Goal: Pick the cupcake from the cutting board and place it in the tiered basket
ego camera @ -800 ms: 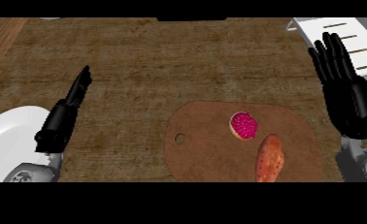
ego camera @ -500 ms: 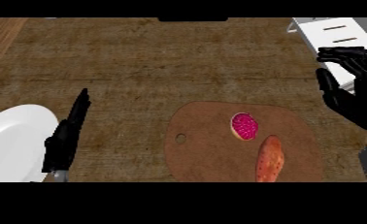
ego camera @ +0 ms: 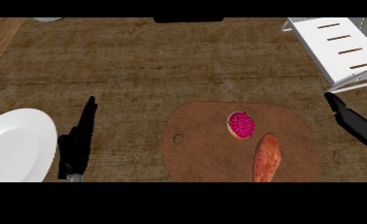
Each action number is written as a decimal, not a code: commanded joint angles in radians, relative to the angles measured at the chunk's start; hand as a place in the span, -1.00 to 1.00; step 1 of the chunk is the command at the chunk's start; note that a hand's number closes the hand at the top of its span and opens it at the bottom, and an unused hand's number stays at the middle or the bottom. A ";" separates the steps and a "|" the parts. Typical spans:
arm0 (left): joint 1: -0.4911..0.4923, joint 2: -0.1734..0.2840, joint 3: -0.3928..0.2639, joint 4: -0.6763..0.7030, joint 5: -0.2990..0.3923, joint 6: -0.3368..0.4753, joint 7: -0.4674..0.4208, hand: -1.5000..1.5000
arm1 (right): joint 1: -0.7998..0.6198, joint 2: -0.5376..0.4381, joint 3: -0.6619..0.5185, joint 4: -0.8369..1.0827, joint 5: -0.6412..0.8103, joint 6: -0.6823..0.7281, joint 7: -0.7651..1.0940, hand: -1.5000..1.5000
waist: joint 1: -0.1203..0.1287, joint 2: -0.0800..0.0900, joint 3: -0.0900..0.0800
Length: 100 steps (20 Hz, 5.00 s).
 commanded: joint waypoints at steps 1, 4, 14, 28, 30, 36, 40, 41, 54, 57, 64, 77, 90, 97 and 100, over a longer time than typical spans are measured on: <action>0.067 -0.002 -0.015 0.004 0.005 -0.023 0.031 0.00 | 0.123 -0.032 0.048 -0.198 0.068 -0.005 0.108 -1.00 | 0.017 0.004 -0.005; 0.014 -0.017 -0.017 0.011 -0.007 0.002 0.063 0.00 | 0.154 -0.114 0.192 -0.212 0.182 0.030 0.301 -1.00 | 0.023 0.008 -0.010; -0.010 -0.010 0.003 0.049 -0.003 -0.020 0.047 0.00 | 0.213 -0.512 0.269 -0.445 0.347 0.337 0.833 -1.00 | 0.023 0.012 -0.015; 0.002 -0.035 -0.033 0.029 -0.041 -0.018 0.054 0.00 | -0.154 -0.375 0.581 -0.375 0.702 0.525 1.341 -1.00 | 0.065 0.012 -0.010; 0.036 -0.043 -0.030 0.043 -0.037 -0.019 0.009 0.00 | -0.153 -0.371 0.591 -0.328 0.702 0.567 1.332 -1.00 | 0.058 0.012 -0.009; 0.019 -0.045 -0.034 0.001 -0.039 -0.012 0.066 0.00 | -0.212 -0.290 0.667 -0.218 0.718 0.666 1.398 -1.00 | 0.064 0.011 -0.009; 0.004 -0.038 -0.008 0.034 -0.023 -0.032 0.051 0.00 | -0.266 -0.163 0.674 -0.134 0.729 0.683 1.399 -1.00 | 0.050 0.012 -0.008; 0.029 -0.054 -0.021 0.044 -0.041 -0.015 0.016 0.00 | -0.290 -0.128 0.674 -0.112 0.748 0.694 1.399 -1.00 | 0.053 0.011 -0.009; 0.019 -0.006 0.023 0.023 -0.020 -0.059 0.040 0.00 | -0.346 0.057 0.607 0.095 0.754 0.869 1.399 -1.00 | 0.031 0.008 -0.008; 0.024 -0.035 0.006 0.005 -0.033 -0.029 0.070 0.00 | -0.373 0.130 0.606 0.143 0.784 0.888 1.399 -1.00 | 0.036 0.008 -0.008; 0.059 -0.041 -0.005 0.002 -0.038 -0.045 0.036 0.00 | -0.380 0.177 0.578 0.203 0.801 0.907 1.399 -1.00 | 0.037 0.008 -0.006; -0.003 -0.058 0.018 0.021 -0.055 -0.025 0.086 0.00 | -0.292 0.238 0.491 0.227 0.808 0.933 1.326 -1.00 | 0.021 0.007 -0.005; 0.023 -0.061 0.028 -0.024 -0.054 -0.045 0.115 0.00 | -0.252 0.270 0.501 0.292 0.947 0.932 1.152 1.00 | 0.029 0.007 -0.004; 0.023 -0.063 0.058 -0.005 -0.054 -0.031 0.088 0.00 | -0.249 0.102 0.195 0.337 0.947 0.892 1.104 1.00 | -0.003 0.007 -0.004; 0.080 -0.074 0.024 0.002 -0.069 -0.042 0.042 0.00 | -0.203 0.064 0.048 0.390 0.955 0.807 1.110 1.00 | -0.002 0.009 -0.004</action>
